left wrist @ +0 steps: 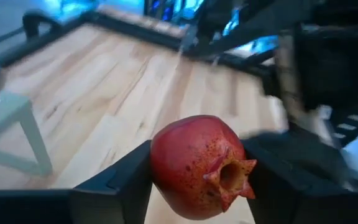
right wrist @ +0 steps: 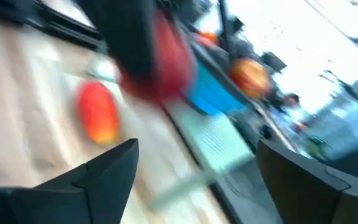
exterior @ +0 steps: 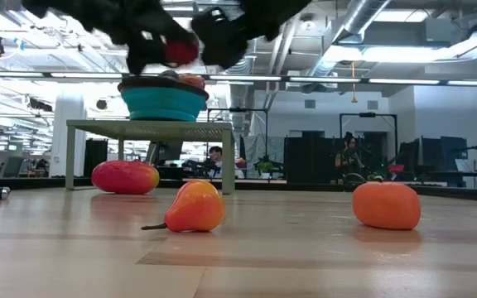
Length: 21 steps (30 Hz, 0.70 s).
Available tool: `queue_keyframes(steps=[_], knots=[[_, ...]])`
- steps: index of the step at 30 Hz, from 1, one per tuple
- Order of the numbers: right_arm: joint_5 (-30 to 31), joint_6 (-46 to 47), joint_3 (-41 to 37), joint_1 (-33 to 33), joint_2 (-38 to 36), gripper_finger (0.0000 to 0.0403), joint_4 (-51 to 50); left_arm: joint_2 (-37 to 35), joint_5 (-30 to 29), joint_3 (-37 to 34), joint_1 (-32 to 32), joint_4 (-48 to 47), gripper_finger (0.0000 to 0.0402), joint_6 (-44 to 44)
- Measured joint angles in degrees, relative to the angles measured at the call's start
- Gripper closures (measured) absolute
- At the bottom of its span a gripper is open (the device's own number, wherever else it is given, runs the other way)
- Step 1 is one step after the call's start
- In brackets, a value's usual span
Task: Pick & Place Fruit
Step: Put the red pomegranate into the blue strainer bowl on the shelf
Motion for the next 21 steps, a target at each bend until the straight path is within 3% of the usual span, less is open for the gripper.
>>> queue_keyframes(steps=[2, 5, 10, 14, 19, 21], knots=[[4.3, 6.7, -0.7, 1.3, -2.2, 0.0079, -8.0, -5.3, 0.4, 0.0, -0.7, -3.4, 0.02, 1.2], [6.1, 25.5, -2.3, 2.9, -4.3, 0.0078, -23.5, -14.7, 0.1, 1.8, -0.7, -13.3, 0.0197, 1.3], [6.1, 50.5, -6.1, 3.7, -4.5, 0.0086, -35.7, -26.0, -15.7, 10.5, 0.0, -37.3, 0.0195, 2.6], [6.0, 54.9, -6.8, 3.0, -3.4, 0.0087, -36.1, -26.7, -23.6, 15.7, 6.4, -46.8, 0.0195, 3.7], [5.5, 54.8, -6.8, 1.5, -3.1, 0.0087, -33.4, -20.5, -23.0, 17.3, 22.9, -48.4, 0.0188, 9.1], [5.5, 54.8, -6.8, 1.1, -3.1, 0.0087, -32.7, -17.5, -19.3, 17.3, 30.0, -48.1, 0.0186, 10.2]])
